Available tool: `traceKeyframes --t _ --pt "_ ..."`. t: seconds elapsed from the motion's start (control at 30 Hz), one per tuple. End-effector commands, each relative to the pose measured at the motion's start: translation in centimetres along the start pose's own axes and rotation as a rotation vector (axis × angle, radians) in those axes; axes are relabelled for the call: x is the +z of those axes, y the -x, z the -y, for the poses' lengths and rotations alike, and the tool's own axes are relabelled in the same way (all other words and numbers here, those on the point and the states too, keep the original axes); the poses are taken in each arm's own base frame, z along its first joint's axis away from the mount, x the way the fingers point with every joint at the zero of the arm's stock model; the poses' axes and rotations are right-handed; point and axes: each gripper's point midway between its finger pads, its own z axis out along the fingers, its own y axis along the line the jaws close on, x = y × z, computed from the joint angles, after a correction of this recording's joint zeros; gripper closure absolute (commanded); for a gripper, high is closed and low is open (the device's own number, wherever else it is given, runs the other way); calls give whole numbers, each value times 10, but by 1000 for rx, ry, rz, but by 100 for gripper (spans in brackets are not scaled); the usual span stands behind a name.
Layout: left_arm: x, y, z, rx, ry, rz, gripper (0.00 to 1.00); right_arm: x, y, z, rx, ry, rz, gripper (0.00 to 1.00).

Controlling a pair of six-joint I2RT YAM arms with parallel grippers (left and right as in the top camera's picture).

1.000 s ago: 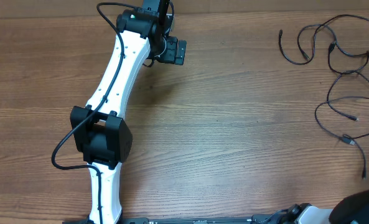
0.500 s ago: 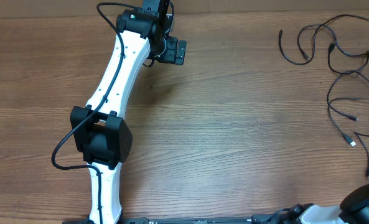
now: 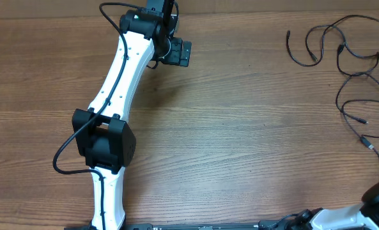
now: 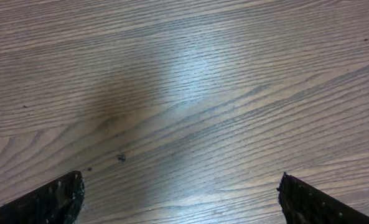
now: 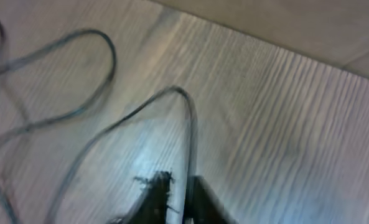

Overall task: Untangle cables
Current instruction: 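Lower the cable onto the pile at the right edge and release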

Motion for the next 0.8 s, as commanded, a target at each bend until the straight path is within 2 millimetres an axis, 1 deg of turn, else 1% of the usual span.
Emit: traceKeyframes --t 0.0,0.07,0.1,0.33,0.47,0.5,0.6,0.7,0.77 --pt "1 0 2 0 -2 -1 0 11 -3 12 13 -10 -20 49" --pt "1 0 1 -1 -1 -1 0 12 -3 12 22 10 -28 10" --pt "1 0 1 -1 -1 -1 0 12 -3 11 25 25 -30 0" --pt "1 0 1 -1 -1 -1 1 11 -7 0 30 96 -53 0" --pt "1 0 1 -1 -1 -1 1 5 -11 -16 24 193 -76 0" --pt "1 0 0 -2 -1 -1 0 0 -12 -26 2 246 -77 0" --pt "1 0 1 -2 -1 -1 1 -17 -10 -44 -33 345 -66 0" --pt "1 0 1 -1 -1 -1 0 -40 -7 -61 -63 391 -35 0" --pt "1 0 1 -1 -1 -1 0 -57 -6 -76 -114 419 -4 0"
